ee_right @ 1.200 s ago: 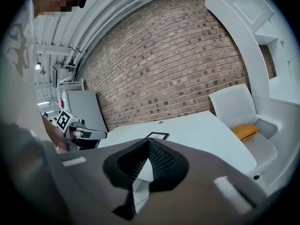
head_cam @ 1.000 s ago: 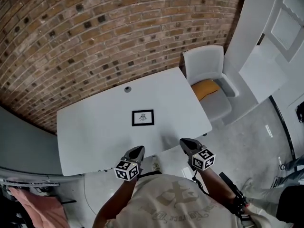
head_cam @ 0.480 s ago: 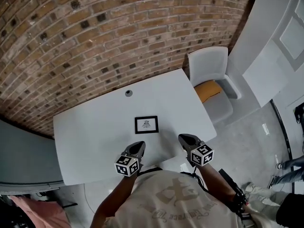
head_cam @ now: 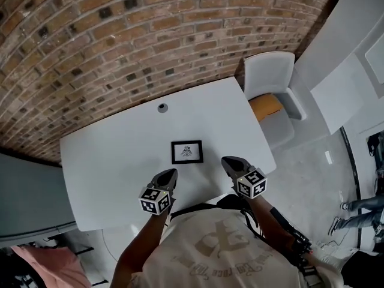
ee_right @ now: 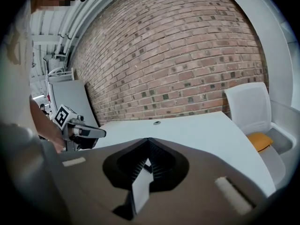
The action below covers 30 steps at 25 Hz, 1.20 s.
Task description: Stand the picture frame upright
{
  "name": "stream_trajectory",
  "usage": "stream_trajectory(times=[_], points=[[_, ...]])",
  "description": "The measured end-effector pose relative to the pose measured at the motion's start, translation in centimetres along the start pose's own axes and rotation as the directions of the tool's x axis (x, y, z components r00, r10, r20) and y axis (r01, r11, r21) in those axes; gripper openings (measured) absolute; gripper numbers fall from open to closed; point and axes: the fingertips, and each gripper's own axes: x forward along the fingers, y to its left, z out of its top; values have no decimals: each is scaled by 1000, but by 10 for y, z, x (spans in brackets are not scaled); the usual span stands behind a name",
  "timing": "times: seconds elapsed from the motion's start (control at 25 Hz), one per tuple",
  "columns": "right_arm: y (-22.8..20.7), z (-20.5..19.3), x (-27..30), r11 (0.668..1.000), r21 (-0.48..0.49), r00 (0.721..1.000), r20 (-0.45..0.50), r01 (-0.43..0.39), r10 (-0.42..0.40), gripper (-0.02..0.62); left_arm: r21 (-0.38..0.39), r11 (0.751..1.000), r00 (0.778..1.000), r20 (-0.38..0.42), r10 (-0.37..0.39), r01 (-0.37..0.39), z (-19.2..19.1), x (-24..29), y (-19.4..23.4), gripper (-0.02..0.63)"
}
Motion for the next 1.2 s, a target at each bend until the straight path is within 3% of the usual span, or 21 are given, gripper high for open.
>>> stream_trajectory(times=[0.52, 0.76, 0.96, 1.2], points=[[-13, -18, 51, 998, -42, 993, -114, -43, 38, 6, -63, 992, 994, -34, 103, -105, -15, 9, 32, 3], [-19, -38, 81, 997, -10, 975, -208, -79, 76, 7, -87, 984, 986, -74, 149, -156, -20, 26, 49, 5], [-22, -51, 102, 991, 76, 952, -278, -114, 131, 8, -91, 981, 980, -118, 161, -172, -23, 44, 65, 5], [-30, -69, 125, 990, 130, 923, -371, -62, 107, 8, -134, 970, 964, -197, 176, -204, -35, 61, 89, 5]])
